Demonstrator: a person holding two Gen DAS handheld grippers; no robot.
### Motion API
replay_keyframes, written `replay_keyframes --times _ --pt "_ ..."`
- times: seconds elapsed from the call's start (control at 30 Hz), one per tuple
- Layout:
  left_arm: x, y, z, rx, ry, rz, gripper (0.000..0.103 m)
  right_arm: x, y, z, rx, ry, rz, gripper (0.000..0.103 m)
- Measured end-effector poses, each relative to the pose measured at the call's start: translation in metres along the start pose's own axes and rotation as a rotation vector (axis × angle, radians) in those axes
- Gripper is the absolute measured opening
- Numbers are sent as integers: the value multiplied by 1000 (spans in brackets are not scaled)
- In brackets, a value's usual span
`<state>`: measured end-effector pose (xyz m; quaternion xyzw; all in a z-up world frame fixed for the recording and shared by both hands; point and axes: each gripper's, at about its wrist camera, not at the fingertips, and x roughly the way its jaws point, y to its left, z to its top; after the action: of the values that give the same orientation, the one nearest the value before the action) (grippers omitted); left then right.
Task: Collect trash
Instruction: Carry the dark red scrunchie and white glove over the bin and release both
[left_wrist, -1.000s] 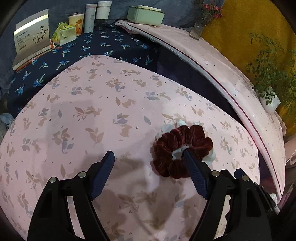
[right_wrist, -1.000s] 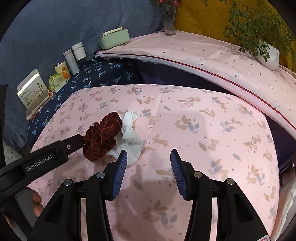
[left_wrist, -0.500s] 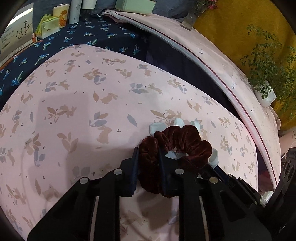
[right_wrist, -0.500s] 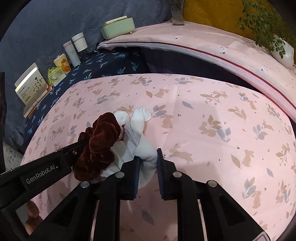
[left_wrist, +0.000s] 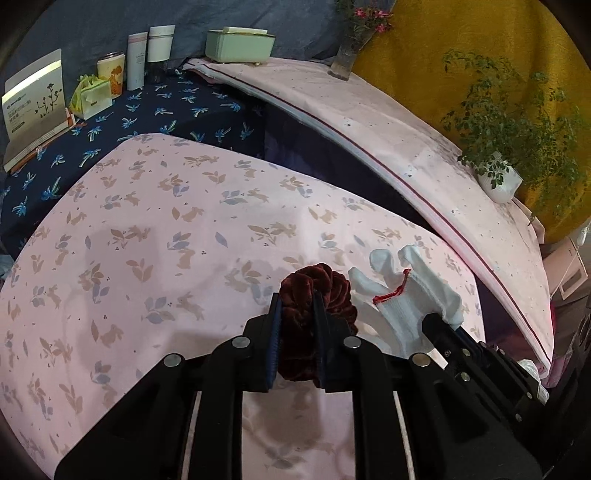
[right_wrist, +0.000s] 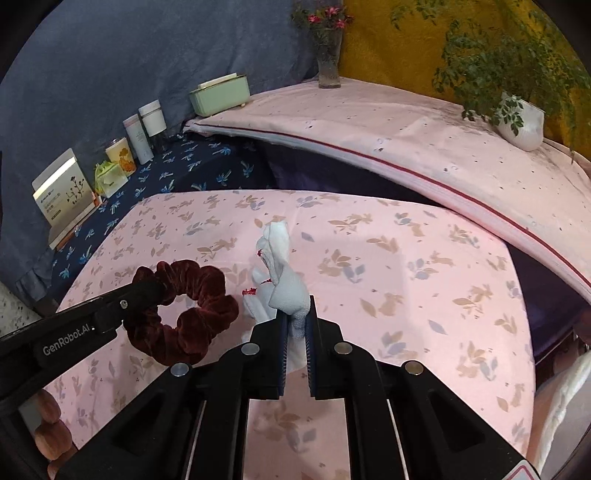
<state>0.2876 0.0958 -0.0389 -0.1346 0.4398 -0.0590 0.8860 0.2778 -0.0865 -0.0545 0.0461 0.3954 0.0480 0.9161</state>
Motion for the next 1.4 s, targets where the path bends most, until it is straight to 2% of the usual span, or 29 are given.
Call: replay_keyframes --times 0.3,0.7,1.03,1.4 --pt "-40 -80 -26 93 -23 -78 15 -77 -71 -15 73 -74 -80 8" --pt "-56 -187 -80 219 16 -180 15 -148 -166 -55 173 -102 -197 8" --pt "-58 -254 -128 304 74 -239 15 -182 -230 -97 242 -69 -253 8" --pt "-47 -297 -165 360 139 -268 15 -190 -255 -127 223 -14 -310 8"
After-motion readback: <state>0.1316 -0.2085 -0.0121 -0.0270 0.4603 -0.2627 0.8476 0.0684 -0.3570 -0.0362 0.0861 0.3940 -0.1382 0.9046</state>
